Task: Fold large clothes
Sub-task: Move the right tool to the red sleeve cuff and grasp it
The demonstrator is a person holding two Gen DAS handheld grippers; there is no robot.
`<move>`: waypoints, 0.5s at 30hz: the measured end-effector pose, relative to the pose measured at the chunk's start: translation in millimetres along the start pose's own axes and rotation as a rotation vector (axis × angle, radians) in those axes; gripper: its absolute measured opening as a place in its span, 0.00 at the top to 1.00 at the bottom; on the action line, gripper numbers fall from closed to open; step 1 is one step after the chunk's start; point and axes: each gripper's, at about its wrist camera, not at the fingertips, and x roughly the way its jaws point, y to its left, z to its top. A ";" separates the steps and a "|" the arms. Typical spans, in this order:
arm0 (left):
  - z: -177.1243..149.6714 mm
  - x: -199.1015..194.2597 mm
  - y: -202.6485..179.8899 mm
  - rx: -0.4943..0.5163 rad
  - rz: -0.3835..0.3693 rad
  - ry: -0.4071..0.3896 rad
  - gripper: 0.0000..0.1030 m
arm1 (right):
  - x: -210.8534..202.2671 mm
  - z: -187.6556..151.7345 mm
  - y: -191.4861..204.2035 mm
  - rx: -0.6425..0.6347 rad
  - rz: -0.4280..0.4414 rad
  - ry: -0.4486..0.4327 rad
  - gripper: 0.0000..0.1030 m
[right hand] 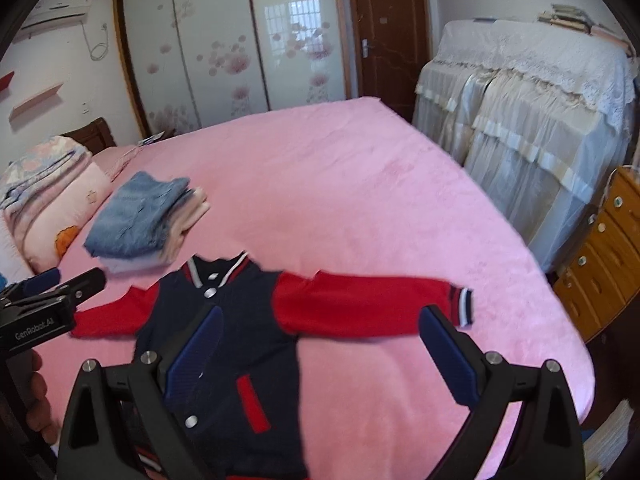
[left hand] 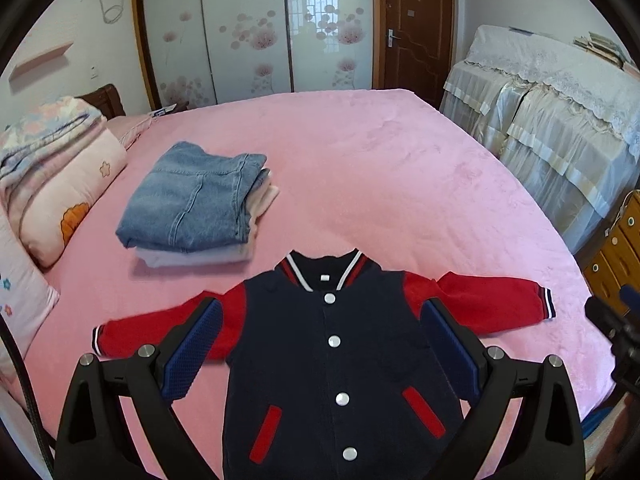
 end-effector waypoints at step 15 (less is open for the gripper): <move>-6.7 105.3 -78.8 0.057 -0.089 0.070 0.05 | 92.1 -14.6 -93.8 0.115 -0.143 0.145 0.20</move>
